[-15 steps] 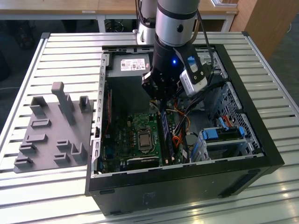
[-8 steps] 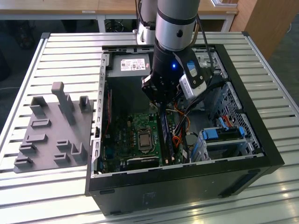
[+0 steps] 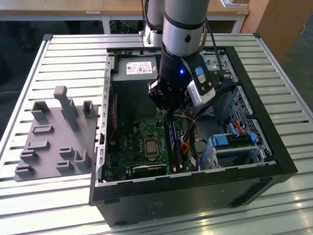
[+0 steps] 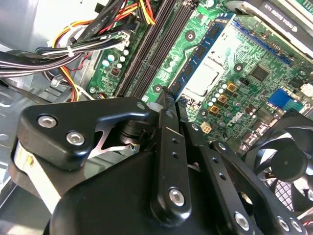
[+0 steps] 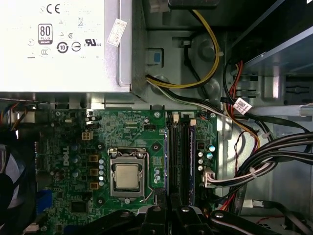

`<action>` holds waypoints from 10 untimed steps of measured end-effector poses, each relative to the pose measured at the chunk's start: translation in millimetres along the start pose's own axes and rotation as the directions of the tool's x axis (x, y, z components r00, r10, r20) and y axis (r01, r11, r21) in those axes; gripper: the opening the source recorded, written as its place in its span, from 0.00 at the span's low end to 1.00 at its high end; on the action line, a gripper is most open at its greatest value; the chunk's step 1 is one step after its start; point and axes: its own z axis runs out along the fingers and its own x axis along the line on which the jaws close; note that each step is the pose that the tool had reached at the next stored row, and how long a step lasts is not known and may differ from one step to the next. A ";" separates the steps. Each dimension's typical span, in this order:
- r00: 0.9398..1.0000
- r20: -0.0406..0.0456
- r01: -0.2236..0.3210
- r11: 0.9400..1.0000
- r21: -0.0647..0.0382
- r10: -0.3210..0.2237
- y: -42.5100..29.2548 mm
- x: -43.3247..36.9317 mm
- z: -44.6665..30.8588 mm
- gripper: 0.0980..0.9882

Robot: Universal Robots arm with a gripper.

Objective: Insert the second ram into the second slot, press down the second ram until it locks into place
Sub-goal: 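Press down the second ram until it locks into place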

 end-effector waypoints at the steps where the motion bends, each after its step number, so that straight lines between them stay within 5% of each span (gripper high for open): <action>1: 1.000 0.000 0.000 1.000 0.000 0.000 0.0 0.0 0.1 0.04; 10: 1.000 0.000 0.000 1.000 0.000 0.000 0.1 -0.1 1.9 0.04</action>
